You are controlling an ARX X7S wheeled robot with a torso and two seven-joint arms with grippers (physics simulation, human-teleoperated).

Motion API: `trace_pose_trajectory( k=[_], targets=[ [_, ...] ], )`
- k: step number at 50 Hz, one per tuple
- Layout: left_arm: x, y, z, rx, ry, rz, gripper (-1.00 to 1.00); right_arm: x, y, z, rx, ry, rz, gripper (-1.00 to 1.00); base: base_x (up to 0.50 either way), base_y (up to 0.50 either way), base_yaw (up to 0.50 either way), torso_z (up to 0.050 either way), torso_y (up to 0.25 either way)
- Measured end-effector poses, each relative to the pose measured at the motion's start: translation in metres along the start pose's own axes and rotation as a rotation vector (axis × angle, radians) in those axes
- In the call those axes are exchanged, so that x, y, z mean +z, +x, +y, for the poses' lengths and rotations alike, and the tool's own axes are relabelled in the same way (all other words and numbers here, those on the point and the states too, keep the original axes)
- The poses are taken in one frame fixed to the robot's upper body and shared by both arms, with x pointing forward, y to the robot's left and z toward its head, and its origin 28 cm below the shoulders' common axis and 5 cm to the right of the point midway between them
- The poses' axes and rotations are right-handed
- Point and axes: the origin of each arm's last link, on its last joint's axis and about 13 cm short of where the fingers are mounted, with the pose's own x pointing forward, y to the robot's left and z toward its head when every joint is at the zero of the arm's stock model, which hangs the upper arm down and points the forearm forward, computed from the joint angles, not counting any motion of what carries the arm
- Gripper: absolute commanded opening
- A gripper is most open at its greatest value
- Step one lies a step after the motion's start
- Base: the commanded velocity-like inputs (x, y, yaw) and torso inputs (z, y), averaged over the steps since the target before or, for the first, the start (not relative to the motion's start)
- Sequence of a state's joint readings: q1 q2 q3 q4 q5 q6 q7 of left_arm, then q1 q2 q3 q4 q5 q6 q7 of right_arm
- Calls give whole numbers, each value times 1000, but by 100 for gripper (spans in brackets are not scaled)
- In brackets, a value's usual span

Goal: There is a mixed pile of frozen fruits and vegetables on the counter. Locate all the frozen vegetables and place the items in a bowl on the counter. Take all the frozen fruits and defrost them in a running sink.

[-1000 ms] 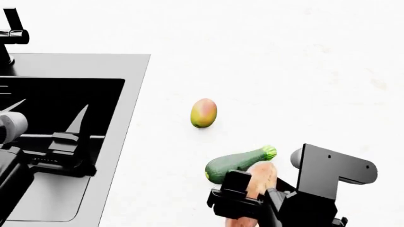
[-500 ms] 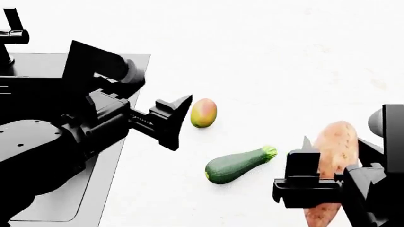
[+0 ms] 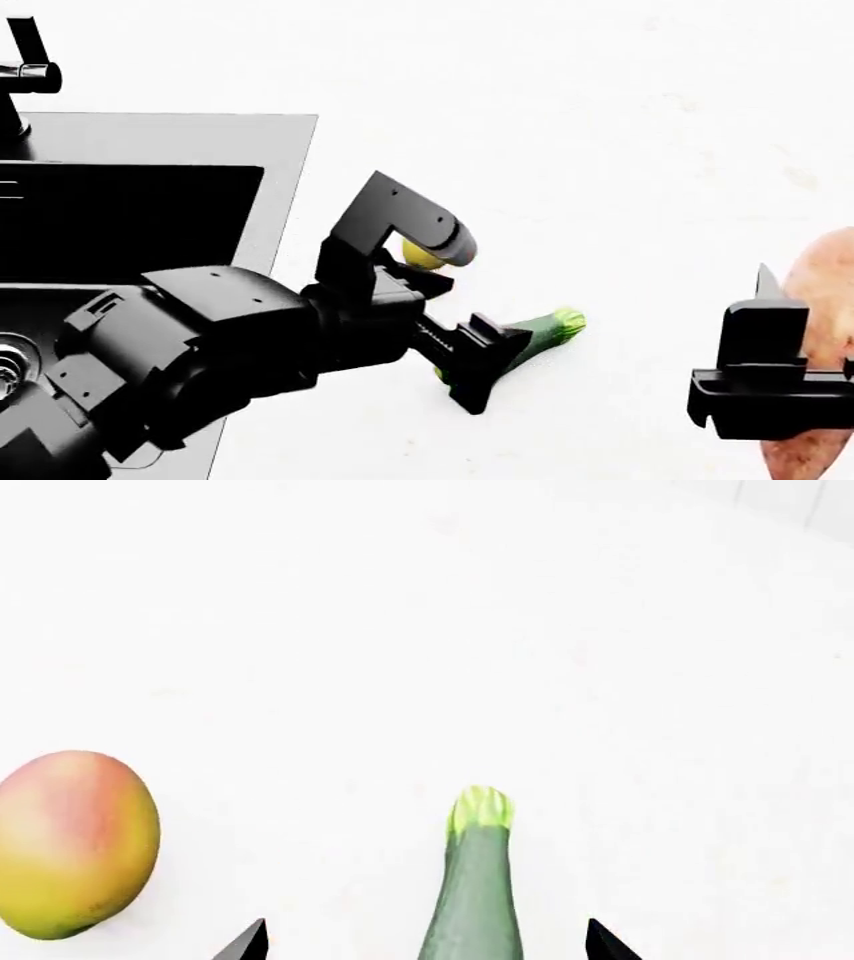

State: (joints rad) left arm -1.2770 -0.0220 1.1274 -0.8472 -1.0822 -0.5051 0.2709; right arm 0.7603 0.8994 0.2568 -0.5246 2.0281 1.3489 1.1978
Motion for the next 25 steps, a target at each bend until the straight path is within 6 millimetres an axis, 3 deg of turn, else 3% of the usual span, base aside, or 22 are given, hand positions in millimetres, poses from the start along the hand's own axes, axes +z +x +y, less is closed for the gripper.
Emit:
trace_pose_trajectory(
  k=[25],
  targets=[
    [-17,8,0,-11,-24,59,100,-4,-4,-3,0,16,9,-100,0,0,0,0,0]
  ],
)
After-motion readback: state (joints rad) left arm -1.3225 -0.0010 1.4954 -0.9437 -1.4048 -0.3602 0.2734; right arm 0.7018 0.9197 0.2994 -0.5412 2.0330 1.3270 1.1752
